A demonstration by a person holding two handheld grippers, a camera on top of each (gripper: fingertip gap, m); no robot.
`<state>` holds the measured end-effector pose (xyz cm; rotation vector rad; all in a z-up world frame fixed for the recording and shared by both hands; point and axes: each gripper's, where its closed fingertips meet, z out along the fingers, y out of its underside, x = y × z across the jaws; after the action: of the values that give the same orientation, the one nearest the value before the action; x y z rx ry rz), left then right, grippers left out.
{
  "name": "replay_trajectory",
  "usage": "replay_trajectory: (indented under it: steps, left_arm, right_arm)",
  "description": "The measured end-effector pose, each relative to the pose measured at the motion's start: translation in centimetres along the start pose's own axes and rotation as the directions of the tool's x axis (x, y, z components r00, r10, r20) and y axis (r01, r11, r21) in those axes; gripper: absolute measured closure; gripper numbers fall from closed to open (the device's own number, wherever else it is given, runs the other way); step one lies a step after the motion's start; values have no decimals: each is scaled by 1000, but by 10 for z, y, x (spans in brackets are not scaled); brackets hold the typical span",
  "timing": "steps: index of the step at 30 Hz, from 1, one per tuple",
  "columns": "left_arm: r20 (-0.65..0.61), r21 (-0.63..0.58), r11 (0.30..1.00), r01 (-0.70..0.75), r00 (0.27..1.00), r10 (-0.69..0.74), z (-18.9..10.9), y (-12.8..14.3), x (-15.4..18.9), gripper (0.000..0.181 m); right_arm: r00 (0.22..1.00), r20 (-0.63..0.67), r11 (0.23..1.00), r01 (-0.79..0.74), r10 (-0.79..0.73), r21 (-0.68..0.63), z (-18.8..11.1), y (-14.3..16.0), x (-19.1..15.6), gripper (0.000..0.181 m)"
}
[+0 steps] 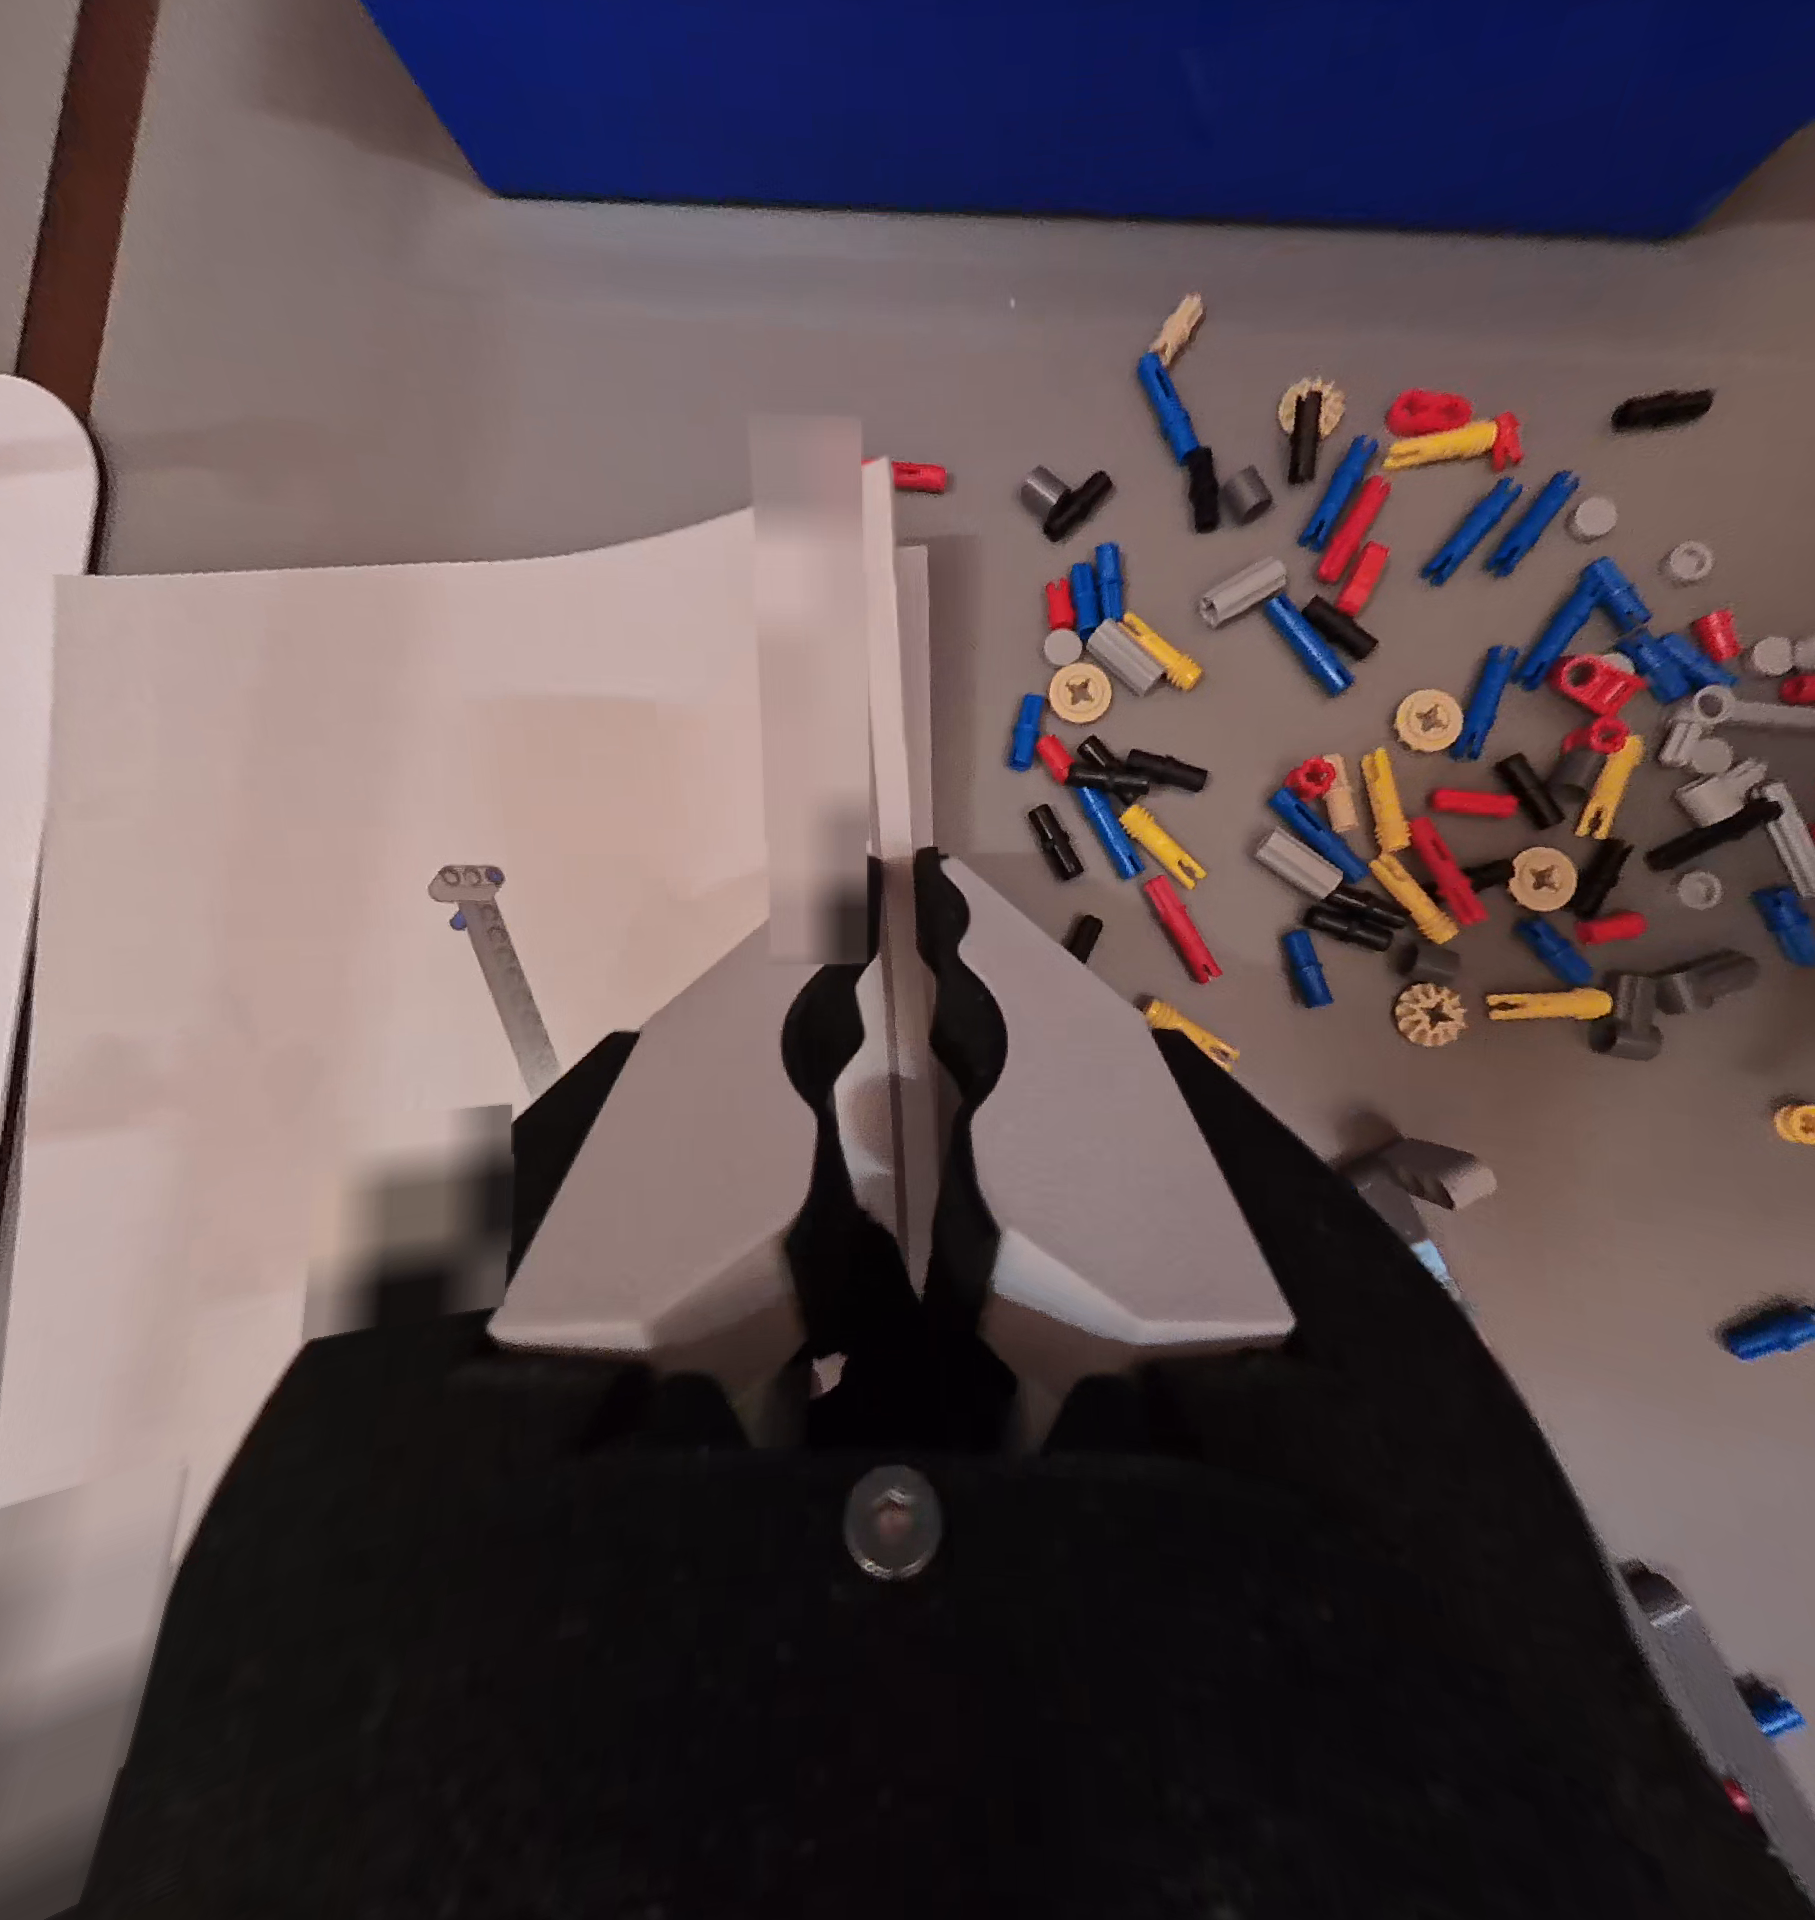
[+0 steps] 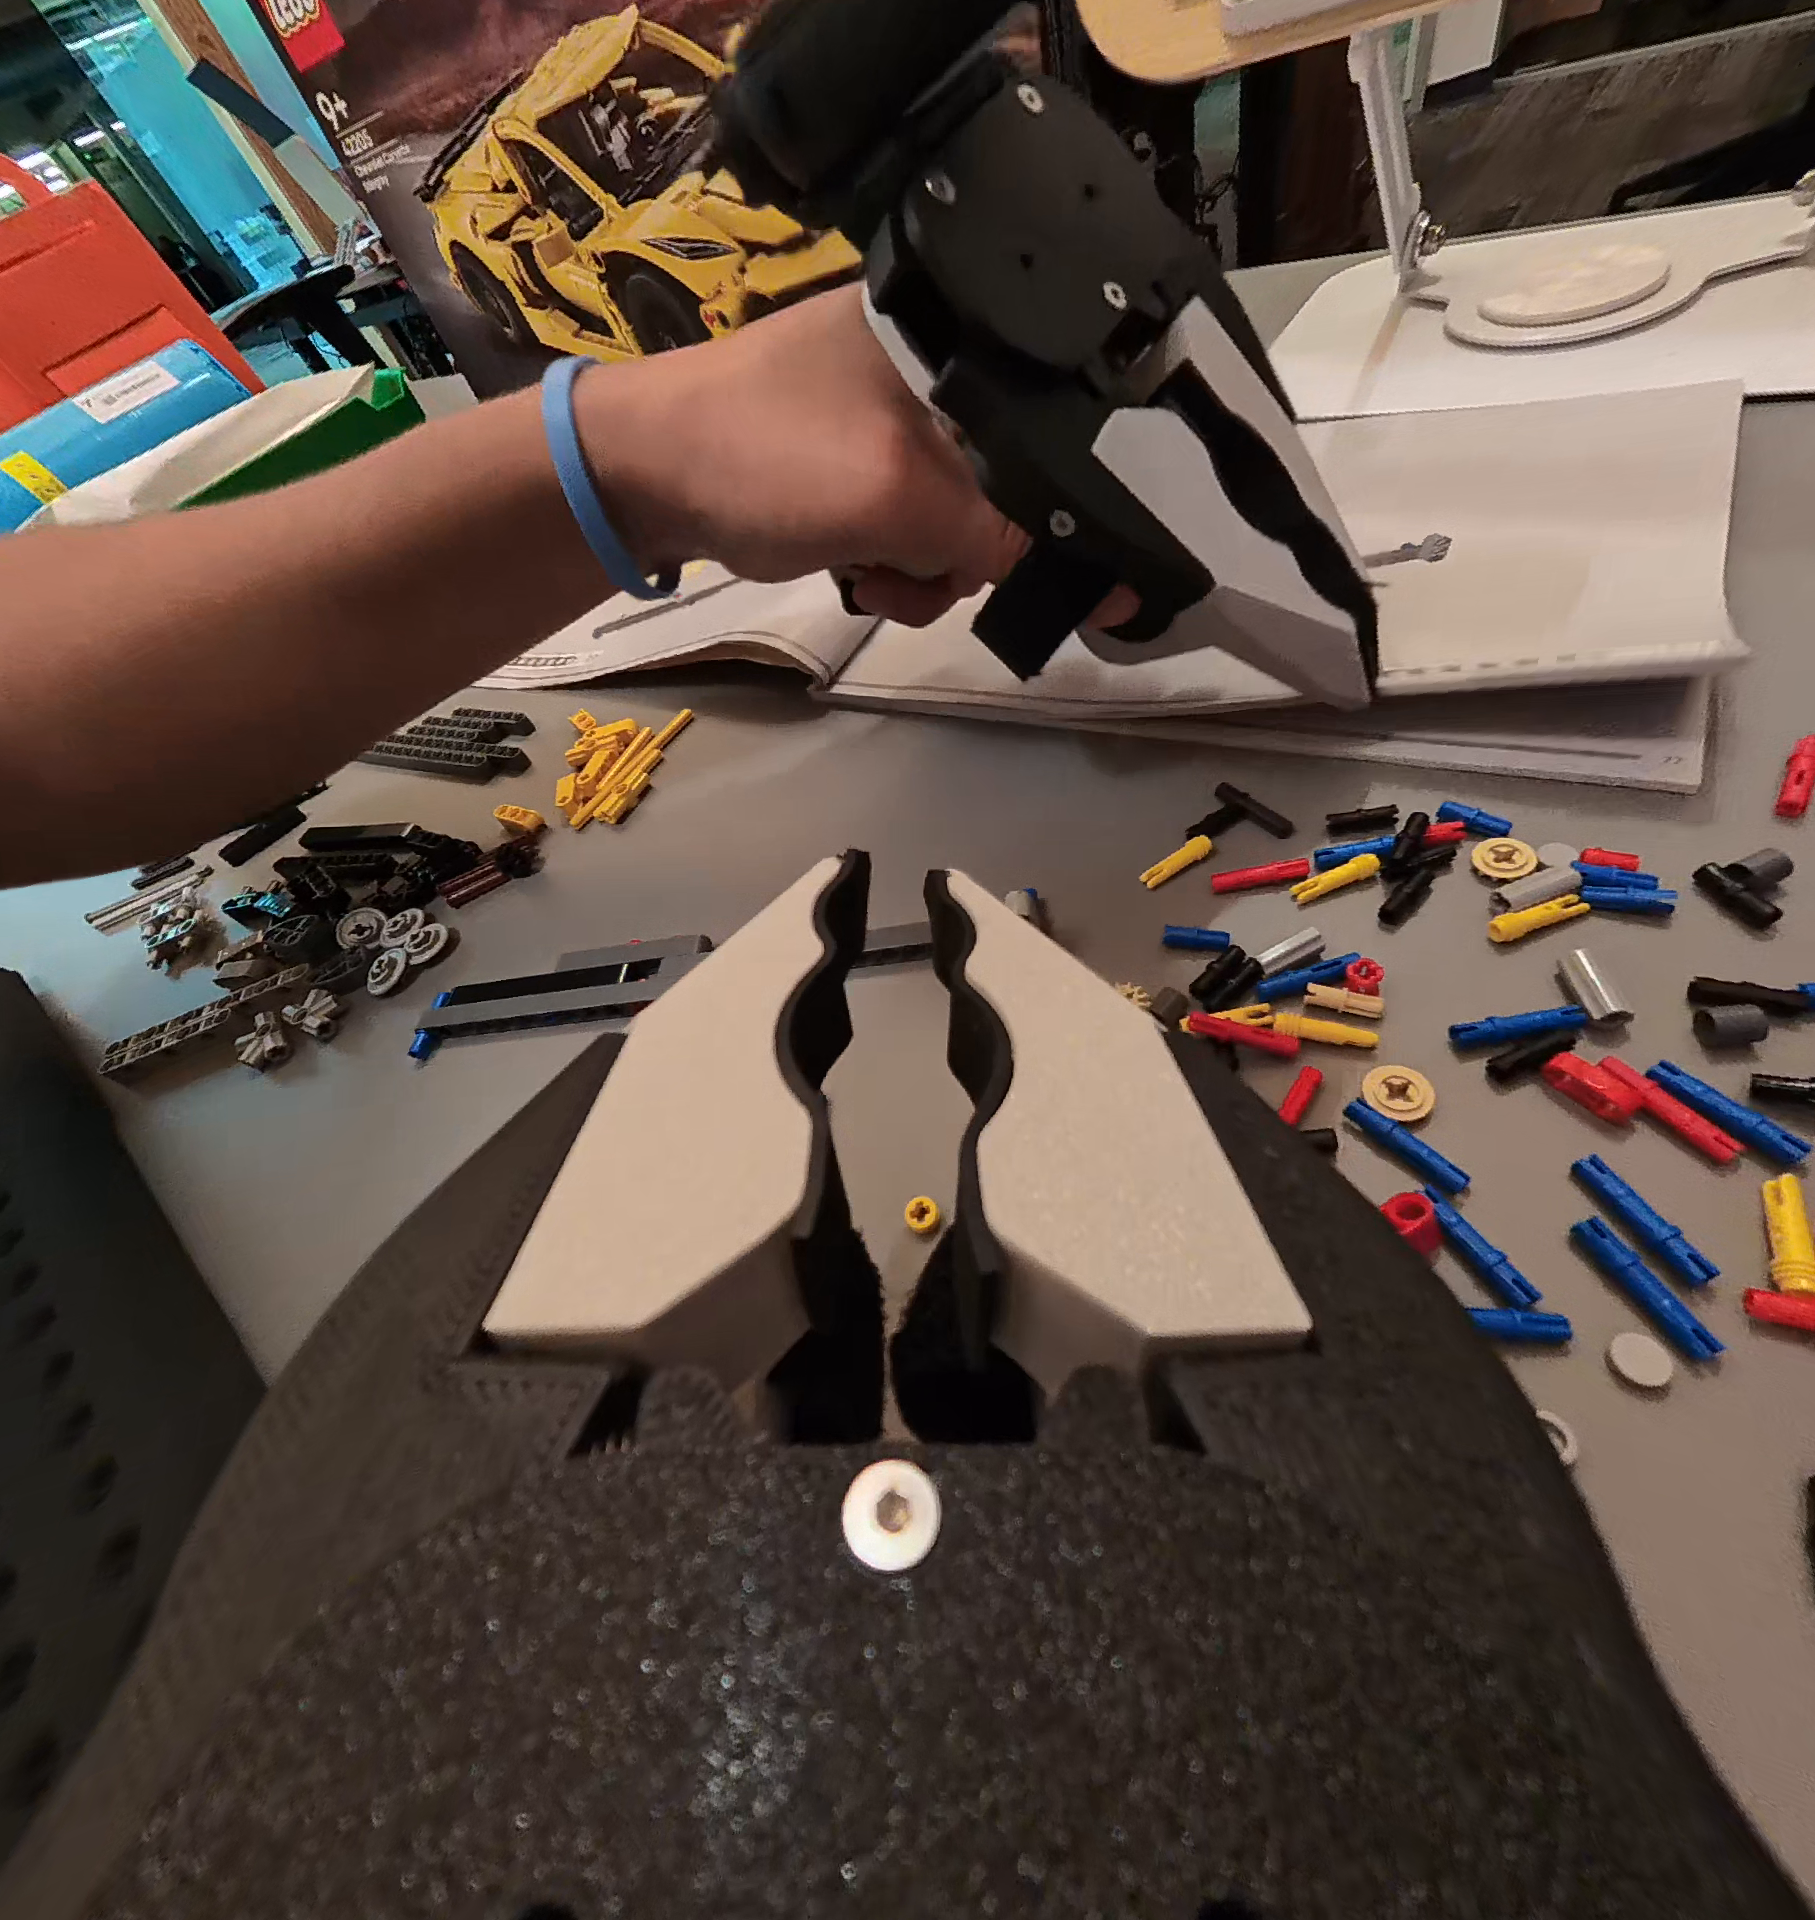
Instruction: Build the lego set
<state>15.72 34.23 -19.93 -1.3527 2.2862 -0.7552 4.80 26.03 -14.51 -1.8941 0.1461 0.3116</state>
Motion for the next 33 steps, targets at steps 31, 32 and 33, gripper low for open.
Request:
replay_trajectory:
  steps: [31,32,33]
  left_arm:
    - [-242,317,767,558,829,-503,-78,-20,-21,133]
    - [-335,313,690,652,756,-562,-87,-23,-27,132]
    - [-404,314,610,727,684,-608,-96,-24,-35,130]
  right_arm:
    - [871,-418,963,197,-257,-181,90,-63,119,178]
    - [808,-441,919,314,-391,-238,89,-64,114,178]
    - [758,-432,872,409,-489,-271,91,-65,105,178]
